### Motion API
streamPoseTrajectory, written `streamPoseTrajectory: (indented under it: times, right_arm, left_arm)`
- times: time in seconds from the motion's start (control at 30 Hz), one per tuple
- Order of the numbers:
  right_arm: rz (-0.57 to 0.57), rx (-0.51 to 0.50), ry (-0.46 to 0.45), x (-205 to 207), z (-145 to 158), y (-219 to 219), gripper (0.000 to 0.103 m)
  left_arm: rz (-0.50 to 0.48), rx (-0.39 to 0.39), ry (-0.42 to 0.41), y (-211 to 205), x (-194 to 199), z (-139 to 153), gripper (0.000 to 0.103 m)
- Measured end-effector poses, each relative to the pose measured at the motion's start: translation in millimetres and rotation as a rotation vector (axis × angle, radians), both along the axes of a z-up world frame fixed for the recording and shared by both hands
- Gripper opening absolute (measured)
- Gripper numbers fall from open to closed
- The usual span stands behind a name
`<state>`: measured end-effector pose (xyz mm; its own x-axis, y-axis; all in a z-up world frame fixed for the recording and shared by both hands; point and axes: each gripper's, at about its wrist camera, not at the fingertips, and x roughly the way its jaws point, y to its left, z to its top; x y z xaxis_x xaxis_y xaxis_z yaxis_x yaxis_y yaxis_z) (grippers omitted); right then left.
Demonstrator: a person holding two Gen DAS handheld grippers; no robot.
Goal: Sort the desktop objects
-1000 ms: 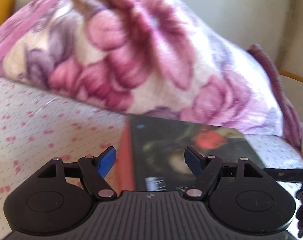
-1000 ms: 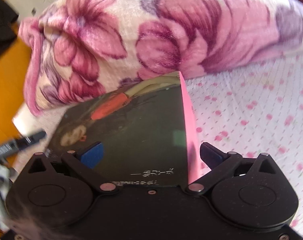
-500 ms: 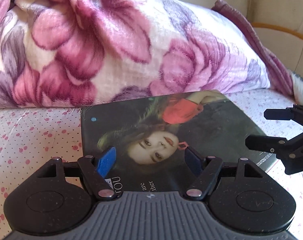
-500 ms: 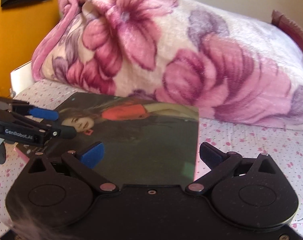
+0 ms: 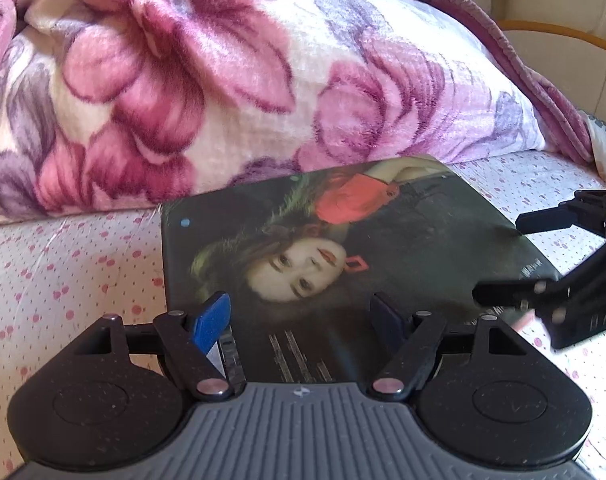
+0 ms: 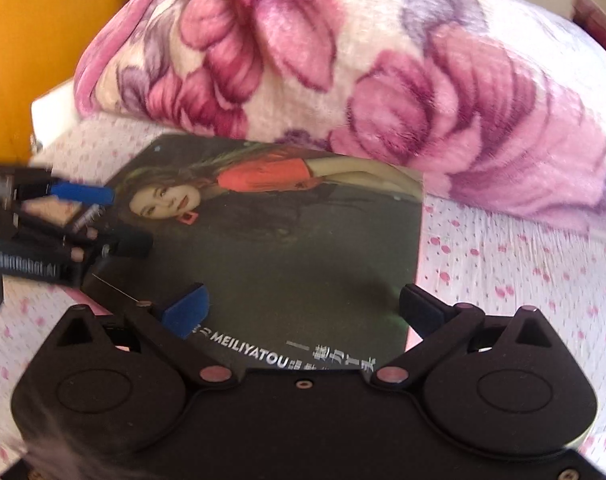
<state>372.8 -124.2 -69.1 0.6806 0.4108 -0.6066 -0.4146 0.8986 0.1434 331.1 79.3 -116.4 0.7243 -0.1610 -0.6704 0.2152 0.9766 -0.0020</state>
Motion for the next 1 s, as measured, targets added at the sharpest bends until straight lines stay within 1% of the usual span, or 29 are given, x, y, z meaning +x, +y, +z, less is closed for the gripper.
streamPoseTrajectory:
  times: [0.07,0.17,0.23,0.3,0.43,0.53,0.6,0.73,0.8,0.87,0.9,1.0]
  right_arm:
    - [-0.033,0.033,0.025,-7.4,0.9,-7.1,0.102]
    - [-0.079,0.081,0.072,-22.9,3.7,-17.0,0.102]
    - [-0.09,0.124,0.094,-37.2,6.5,-25.1,0.102]
    - [-0.1,0.143,0.114,-53.2,9.5,-31.6,0.102]
    - [-0.122,0.127,0.129,-87.6,15.2,-39.8,0.102]
    - [-0.15,0.082,0.159,-110.4,17.9,-41.8,0.102]
    - [-0.168,0.067,0.136,-129.2,22.0,-43.3,0.102]
    - [-0.238,0.013,0.099,-162.7,31.0,-44.5,0.102]
    - [-0.245,0.019,0.105,-173.2,34.9,-48.0,0.102]
    - [-0.244,0.071,0.105,-185.3,39.7,-54.7,0.102]
    - [-0.243,0.101,0.11,-191.4,42.4,-57.5,0.102]
    - [-0.255,0.105,0.117,-206.5,49.7,-58.3,0.102]
  left_arm:
    - [0.016,0.003,0.007,-1.7,-10.7,0.5,0.084]
    - [0.046,-0.004,0.02,-4.2,-32.0,2.9,0.085]
    - [0.067,-0.009,0.029,-5.9,-46.9,4.7,0.085]
    - [0.088,-0.015,0.038,-7.6,-61.7,6.5,0.085]
    - [0.129,-0.026,0.056,-11.0,-91.4,10.0,0.085]
    - [0.152,-0.033,0.049,-15.1,-116.4,14.1,0.085]
    - [0.166,-0.042,0.033,-17.9,-134.7,18.2,0.085]
    - [0.216,-0.092,0.004,-18.2,-169.6,29.9,0.085]
    - [0.217,-0.125,0.007,-18.9,-184.5,35.7,0.085]
    - [0.206,-0.141,0.003,-21.3,-198.4,42.2,0.085]
    - [0.205,-0.143,-0.002,-22.8,-205.1,45.4,0.085]
    - [0.219,-0.137,-0.029,-28.3,-224.6,55.0,0.085]
